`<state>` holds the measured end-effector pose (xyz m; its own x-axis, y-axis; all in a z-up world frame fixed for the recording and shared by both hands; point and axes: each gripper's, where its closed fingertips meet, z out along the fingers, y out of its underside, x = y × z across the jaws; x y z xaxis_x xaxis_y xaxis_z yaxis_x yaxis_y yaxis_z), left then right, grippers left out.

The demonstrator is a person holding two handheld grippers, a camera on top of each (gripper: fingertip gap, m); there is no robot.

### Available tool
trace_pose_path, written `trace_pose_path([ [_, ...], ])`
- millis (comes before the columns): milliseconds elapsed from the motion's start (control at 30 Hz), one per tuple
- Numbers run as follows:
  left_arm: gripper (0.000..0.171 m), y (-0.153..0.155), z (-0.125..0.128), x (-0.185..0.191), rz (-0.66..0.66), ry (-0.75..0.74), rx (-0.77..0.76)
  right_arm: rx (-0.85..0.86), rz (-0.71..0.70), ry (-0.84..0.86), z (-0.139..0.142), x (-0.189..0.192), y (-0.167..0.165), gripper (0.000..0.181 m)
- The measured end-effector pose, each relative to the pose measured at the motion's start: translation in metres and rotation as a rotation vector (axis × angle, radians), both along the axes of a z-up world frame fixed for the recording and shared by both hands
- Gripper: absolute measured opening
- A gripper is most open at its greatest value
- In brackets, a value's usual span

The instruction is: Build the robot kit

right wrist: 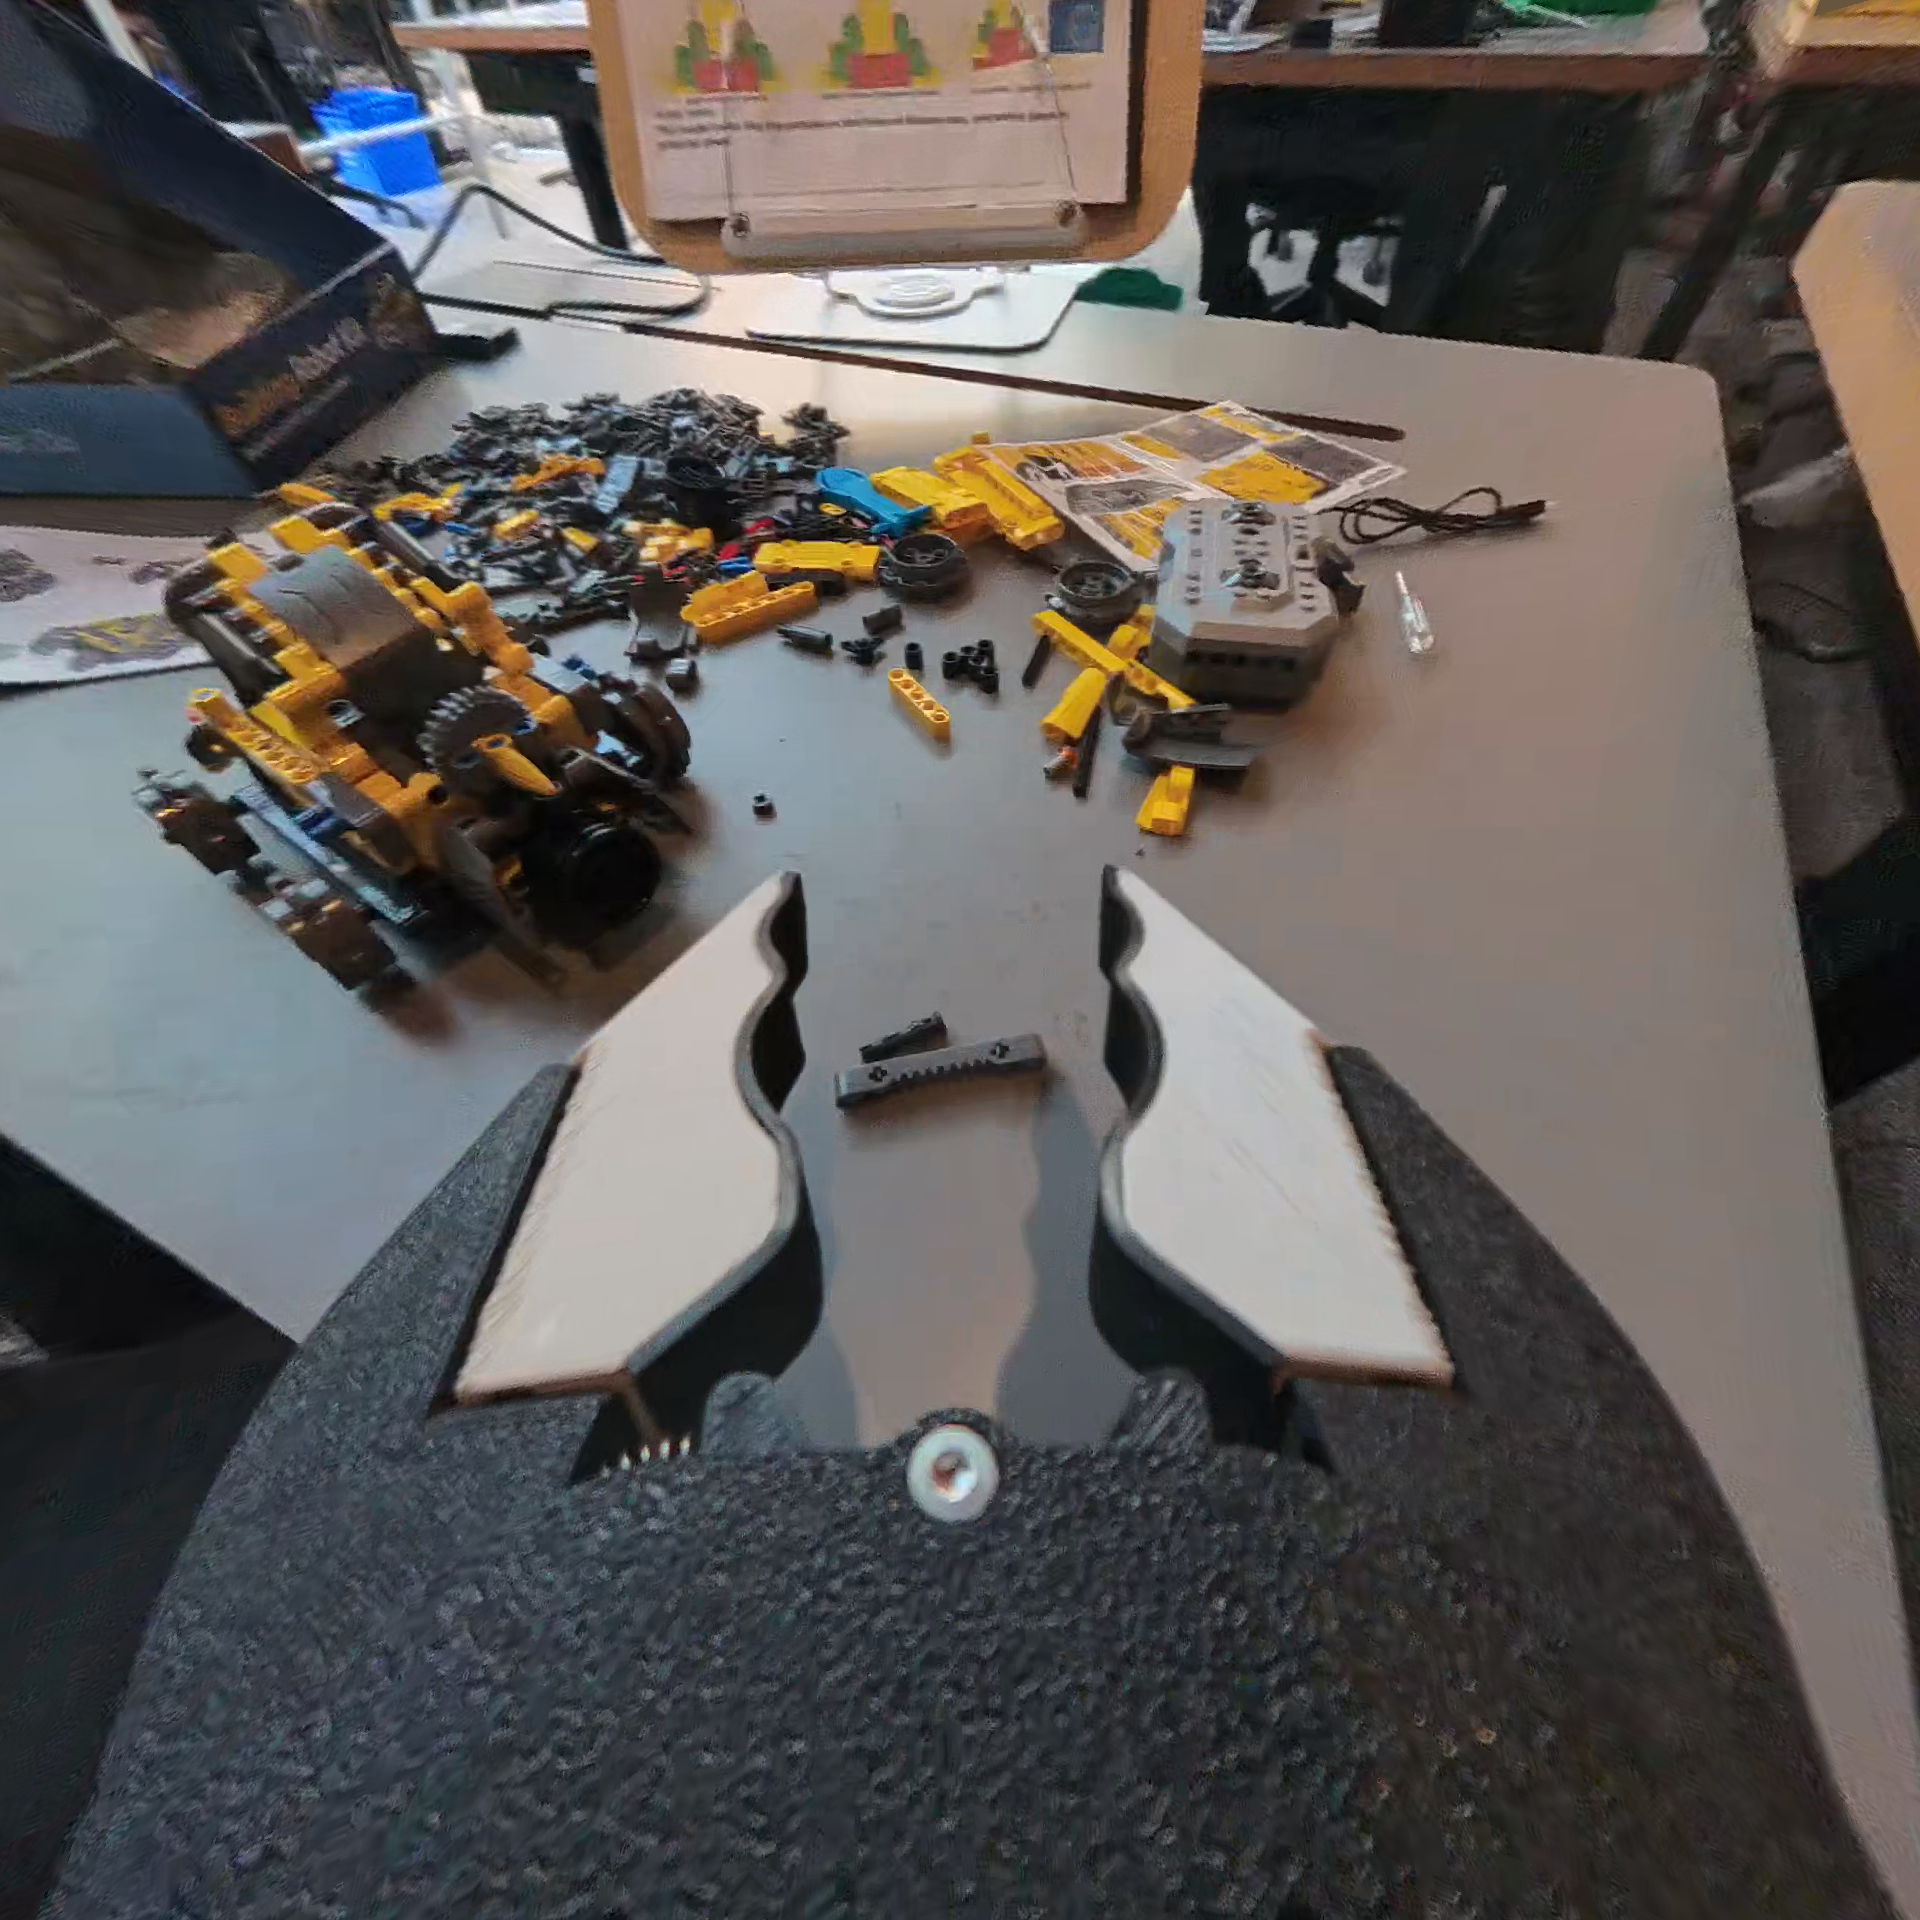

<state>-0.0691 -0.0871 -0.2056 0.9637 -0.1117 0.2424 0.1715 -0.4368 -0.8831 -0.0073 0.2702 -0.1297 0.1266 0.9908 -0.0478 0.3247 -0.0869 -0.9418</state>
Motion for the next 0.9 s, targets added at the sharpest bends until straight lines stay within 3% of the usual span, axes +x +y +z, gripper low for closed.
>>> trace_pose_path([
  [100, 0.027, 0.002, 0.015, -0.002, 0.025, 0.034, 0.062, -0.046, 0.136, -0.023, -0.004, 0.002, -0.019, 0.027],
  [167, 0.027, 0.002, 0.017, 0.000, 0.017, 0.051, 0.068, -0.015, 0.133, -0.056, -0.010, -0.001, -0.018, 0.052],
  [200, 0.027, 0.002, 0.014, 0.001, 0.015, 0.060, 0.057, 0.003, 0.149, -0.063, -0.013, -0.003, -0.021, 0.047],
  [267, 0.027, 0.003, 0.007, 0.002, 0.007, 0.070, 0.028, -0.006, 0.239, -0.082, -0.018, -0.004, -0.037, 0.022],
  [400, 0.027, 0.004, 0.000, 0.006, -0.015, 0.078, 0.000, -0.007, 0.327, -0.143, -0.027, -0.003, -0.055, 0.000],
  [667, 0.027, 0.000, 0.003, 0.008, -0.025, 0.072, 0.006, 0.010, 0.292, -0.302, -0.037, 0.000, -0.057, 0.000],
  [733, 0.027, 0.000, 0.003, 0.008, -0.025, 0.069, 0.009, 0.065, 0.292, -0.276, -0.035, 0.000, -0.056, 0.000],
  [900, 0.027, -0.001, 0.004, 0.009, -0.028, 0.056, 0.012, -0.003, 0.290, -0.206, -0.024, -0.001, -0.059, 0.000],
])
